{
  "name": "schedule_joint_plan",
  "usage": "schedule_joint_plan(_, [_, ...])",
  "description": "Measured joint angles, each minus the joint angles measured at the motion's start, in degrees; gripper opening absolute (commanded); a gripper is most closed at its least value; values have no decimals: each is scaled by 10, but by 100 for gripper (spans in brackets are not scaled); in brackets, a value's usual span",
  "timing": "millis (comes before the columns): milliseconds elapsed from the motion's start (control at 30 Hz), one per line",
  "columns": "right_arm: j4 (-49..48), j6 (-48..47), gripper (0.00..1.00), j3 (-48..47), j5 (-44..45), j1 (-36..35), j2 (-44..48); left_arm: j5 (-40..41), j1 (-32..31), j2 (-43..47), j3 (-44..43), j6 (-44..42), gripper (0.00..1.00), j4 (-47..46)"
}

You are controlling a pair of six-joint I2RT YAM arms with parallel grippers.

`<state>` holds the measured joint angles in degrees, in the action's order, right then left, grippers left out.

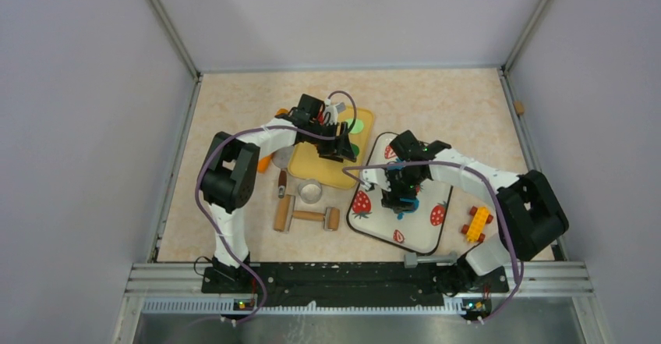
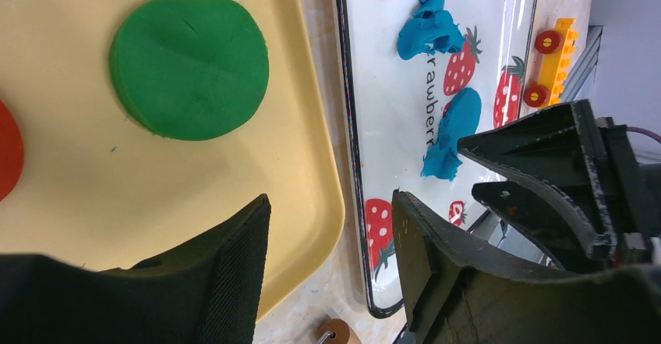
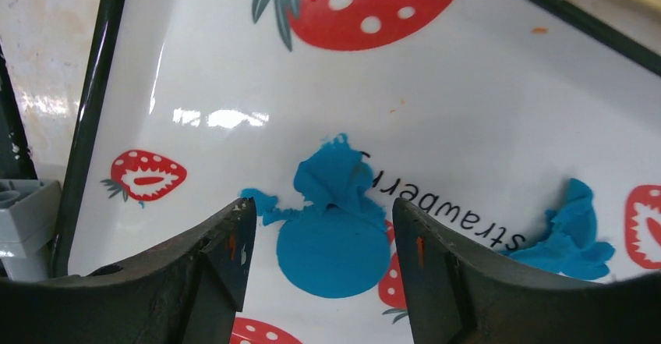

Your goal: Roll out the dumpling wrappers from the dough

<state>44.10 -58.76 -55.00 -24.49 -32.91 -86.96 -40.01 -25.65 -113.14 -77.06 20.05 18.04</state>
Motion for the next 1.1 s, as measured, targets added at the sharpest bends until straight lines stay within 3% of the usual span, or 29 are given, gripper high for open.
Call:
schedule_joint_plan(333, [-49,-12,56,44,43,-11,12,0,0,0,0,0,62,0])
schedule_joint_plan(667, [-67,-9,56,49,48,-12,-7,0,2,0,0,0,62,0])
schedule_joint_plan(1100, [-144,34,34,67,105,-21,-8,0,5,0,0,4,62,0])
